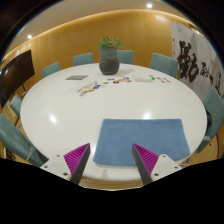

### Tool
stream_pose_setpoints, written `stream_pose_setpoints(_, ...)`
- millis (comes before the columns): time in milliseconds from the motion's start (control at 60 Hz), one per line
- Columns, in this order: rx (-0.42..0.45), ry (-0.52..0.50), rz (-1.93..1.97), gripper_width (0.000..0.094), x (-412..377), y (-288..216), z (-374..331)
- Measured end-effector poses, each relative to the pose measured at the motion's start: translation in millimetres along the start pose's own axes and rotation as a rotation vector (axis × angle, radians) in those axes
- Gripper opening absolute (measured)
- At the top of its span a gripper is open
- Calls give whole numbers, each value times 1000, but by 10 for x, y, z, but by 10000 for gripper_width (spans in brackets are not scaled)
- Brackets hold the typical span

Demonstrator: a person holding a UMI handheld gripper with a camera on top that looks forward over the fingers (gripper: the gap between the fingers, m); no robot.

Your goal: Fold towel

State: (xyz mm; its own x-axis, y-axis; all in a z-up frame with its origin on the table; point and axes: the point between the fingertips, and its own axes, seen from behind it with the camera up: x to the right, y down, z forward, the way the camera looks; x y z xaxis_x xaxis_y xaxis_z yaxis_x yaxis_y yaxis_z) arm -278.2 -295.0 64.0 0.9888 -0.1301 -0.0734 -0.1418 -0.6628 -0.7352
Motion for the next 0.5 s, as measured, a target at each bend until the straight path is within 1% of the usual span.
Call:
stream_pose_setpoints(83, -4, 28, -33, 871, -175, -61, 427)
stream_pose_setpoints(200, -49, 127, -88, 865, -127, 12, 896)
stream_pose_setpoints(250, -80, 145, -97, 845, -114, 83, 1000)
stream_pose_setpoints(267, -66, 141, -91, 830, -136, 56, 1017)
stream_pose_setpoints(283, -47, 146, -79, 802, -134, 11, 1032)
stream_pose_setpoints(300, -47, 155, -73, 764, -116, 15, 1041)
stream_pose_setpoints(350, -50, 177, -68, 623, -58, 12, 1087)
stream_pose_setpoints(400, -53, 171, -67, 493, -6, 12, 1090)
stream_pose_setpoints(417, -53, 170, -68, 429, 3, 12, 1086)
stream_pose_setpoints(433, -53, 170, -72, 393, 17, 6, 1085)
stream_pose_setpoints(483, -50, 198, -100, 130, 130, -21, 1073)
stream_pose_setpoints(500, -47, 204, -104, 104, 120, -22, 1084)
